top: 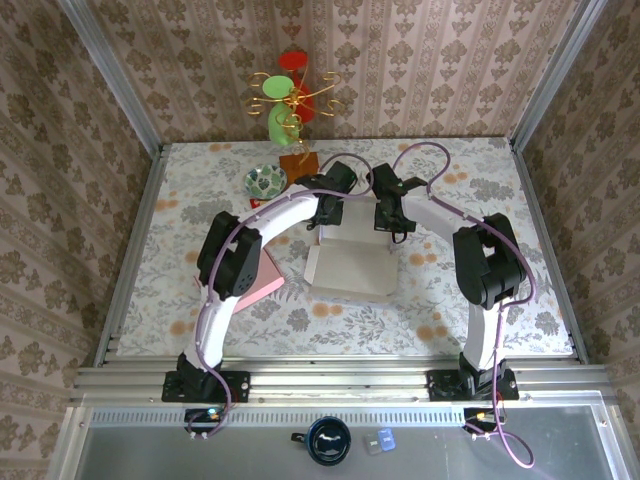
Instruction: Fold the paper box
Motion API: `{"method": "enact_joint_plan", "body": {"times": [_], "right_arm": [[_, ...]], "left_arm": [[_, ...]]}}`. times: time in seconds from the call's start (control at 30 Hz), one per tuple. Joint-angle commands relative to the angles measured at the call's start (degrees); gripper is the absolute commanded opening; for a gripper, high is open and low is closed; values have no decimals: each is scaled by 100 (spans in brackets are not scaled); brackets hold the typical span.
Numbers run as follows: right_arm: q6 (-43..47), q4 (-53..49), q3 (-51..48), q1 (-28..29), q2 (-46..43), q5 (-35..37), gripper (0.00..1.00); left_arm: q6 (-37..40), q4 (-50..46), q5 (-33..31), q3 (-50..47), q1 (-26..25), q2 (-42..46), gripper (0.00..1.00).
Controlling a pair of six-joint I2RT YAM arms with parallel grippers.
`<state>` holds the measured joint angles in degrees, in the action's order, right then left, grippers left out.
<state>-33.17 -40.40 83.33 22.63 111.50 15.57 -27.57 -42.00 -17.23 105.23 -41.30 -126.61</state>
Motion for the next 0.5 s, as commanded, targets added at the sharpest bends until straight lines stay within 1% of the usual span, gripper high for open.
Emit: {"method": "enact_joint_plan", "body": {"times": [0.0, 0.13, 0.23, 0.33, 0.47], "right_arm": [[-1, -190, -98, 4, 410, -259, 0], [-3, -241, -37, 4, 486, -318, 0], [-21, -263, -21, 9, 496, -309, 0], [-32, -267, -8, 2, 508, -305, 0], [-42, -287, 19, -3, 524, -314, 0]], "left_arm": [[-111, -617, -465, 57, 77, -220, 0], [-16, -700, -514, 183, 24, -277, 0], [24, -555, -338, 78, 27, -197, 0], [28, -273, -41, -198, 114, -32, 13], [93, -195, 236, -302, 189, 13, 22]]}}
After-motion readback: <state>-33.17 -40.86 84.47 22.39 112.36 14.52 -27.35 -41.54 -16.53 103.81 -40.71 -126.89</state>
